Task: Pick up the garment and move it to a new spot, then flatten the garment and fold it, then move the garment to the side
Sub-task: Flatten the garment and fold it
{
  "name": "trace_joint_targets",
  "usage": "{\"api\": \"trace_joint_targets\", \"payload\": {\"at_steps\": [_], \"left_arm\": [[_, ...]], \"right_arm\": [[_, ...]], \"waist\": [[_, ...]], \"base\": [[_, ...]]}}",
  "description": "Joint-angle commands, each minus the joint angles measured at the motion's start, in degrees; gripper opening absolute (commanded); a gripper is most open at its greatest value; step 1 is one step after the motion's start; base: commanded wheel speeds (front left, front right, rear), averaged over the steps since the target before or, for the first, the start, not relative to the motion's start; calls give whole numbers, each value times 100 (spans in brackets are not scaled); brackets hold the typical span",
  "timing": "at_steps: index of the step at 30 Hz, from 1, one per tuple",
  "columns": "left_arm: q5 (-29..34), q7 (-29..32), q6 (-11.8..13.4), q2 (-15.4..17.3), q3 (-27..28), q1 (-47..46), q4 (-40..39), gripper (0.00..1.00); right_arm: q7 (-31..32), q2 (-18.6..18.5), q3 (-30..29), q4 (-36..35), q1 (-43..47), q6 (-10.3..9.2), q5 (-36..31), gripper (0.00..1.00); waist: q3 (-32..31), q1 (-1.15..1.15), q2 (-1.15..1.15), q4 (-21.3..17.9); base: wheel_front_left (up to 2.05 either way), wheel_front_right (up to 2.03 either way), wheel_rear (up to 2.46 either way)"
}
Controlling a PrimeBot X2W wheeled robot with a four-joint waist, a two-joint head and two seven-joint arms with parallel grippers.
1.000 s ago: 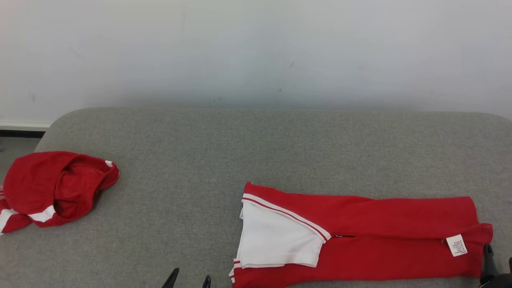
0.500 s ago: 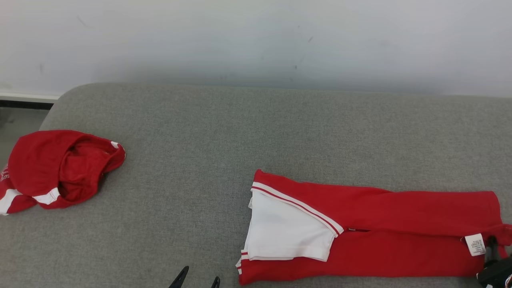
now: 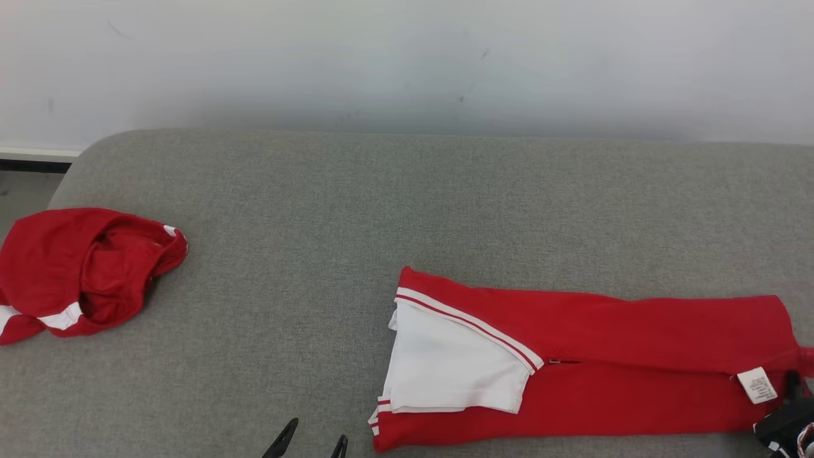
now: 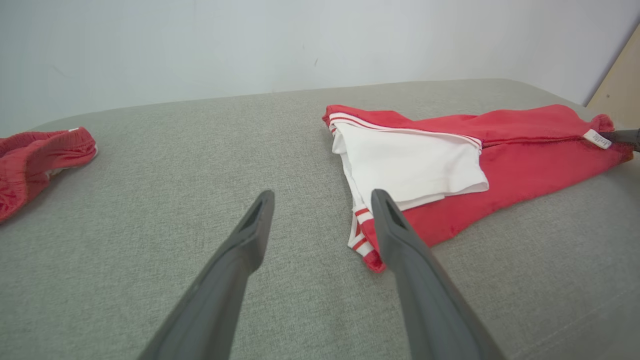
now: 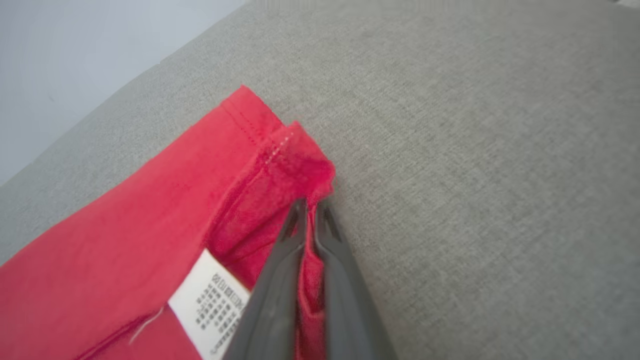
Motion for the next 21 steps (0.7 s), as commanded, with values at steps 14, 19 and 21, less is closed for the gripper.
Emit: {"api": "trace_joint_targets", "payload": {"at_steps": [14,19,21], "left_arm": [[58,-28,-37,-67,27,12,3,100],[31,-28,-85,-133,2,40,58,100],[14,-28,-88,-165,3,50,84,100]], "right_arm": [[-182,-638,704,-1297,35,-6,-268,0],[88,-468,948,-2111,126,-6,-355,0],[319,-451,1016,-2487,150,-6,-360,0]], "waist": [[-161,-1,-1,-263],[-228,-1,-1,-244],[-258,-1,-1,-223]], "base": [[0,0,0],[0,0,0],[0,0,0]]}}
